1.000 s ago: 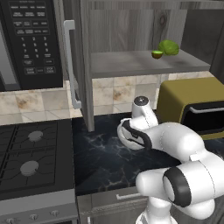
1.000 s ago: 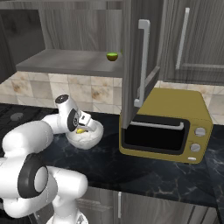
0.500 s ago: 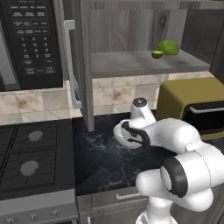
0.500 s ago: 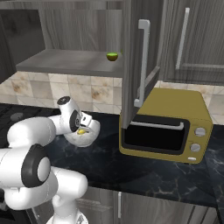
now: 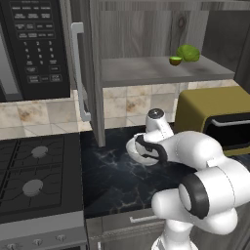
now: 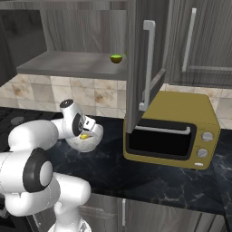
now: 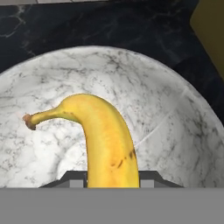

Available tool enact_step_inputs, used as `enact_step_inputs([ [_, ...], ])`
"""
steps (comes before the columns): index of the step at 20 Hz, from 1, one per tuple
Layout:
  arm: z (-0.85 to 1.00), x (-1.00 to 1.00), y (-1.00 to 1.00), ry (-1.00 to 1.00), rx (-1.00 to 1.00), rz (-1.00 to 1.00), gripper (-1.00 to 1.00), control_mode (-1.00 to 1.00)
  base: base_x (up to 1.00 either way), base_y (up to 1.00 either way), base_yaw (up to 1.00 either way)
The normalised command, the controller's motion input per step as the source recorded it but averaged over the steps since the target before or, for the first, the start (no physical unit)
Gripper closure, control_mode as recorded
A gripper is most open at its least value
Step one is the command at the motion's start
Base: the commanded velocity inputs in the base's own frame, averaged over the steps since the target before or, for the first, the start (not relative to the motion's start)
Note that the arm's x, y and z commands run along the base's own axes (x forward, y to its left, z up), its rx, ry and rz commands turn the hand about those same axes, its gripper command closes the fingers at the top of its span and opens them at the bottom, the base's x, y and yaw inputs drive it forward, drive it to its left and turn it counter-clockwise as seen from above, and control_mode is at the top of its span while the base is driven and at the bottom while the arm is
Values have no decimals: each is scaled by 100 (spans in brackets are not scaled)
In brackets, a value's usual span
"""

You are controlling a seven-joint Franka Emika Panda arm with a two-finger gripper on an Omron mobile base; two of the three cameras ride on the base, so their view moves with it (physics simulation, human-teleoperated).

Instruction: Open the cabinet. Pick the banana and kiwi from the cabinet and place them into the bowl. Then close the cabinet.

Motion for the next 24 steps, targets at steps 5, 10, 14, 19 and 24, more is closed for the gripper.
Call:
enact_step_inputs([
  [5, 0, 0, 0, 3, 0, 0, -100, -100, 0, 0, 0],
  [10, 0, -2, 0, 1, 0, 0, -100, -100, 0, 0, 0],
  [14, 0, -12, 0, 0, 0, 0, -100, -100, 0, 0, 0],
  [19, 1, -29, 0, 0, 0, 0, -100, -100, 0, 0, 0],
  [24, 0, -45, -11, 0, 0, 0, -100, -100, 0, 0, 0],
])
